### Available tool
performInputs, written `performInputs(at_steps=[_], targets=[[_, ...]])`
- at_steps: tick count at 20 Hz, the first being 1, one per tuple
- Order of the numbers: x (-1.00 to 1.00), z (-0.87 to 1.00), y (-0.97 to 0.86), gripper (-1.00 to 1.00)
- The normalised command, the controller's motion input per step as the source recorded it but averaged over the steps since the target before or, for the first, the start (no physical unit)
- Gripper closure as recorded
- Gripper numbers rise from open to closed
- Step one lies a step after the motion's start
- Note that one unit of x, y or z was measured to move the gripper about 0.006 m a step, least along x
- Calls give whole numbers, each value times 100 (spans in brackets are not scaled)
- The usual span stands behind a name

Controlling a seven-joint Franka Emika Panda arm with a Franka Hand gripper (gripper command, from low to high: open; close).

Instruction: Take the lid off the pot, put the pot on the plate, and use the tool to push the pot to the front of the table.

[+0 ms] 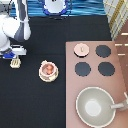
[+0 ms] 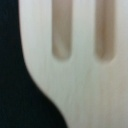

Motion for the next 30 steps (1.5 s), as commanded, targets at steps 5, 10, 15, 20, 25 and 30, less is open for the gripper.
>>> performInputs(at_steps=[5, 10, 15, 20, 25, 30], targets=[[-92, -47, 14, -100], [-77, -37, 8, 100], [-72, -41, 6, 100], [-51, -27, 19, 100], [-73, 12, 25, 100], [-91, 87, 6, 100]])
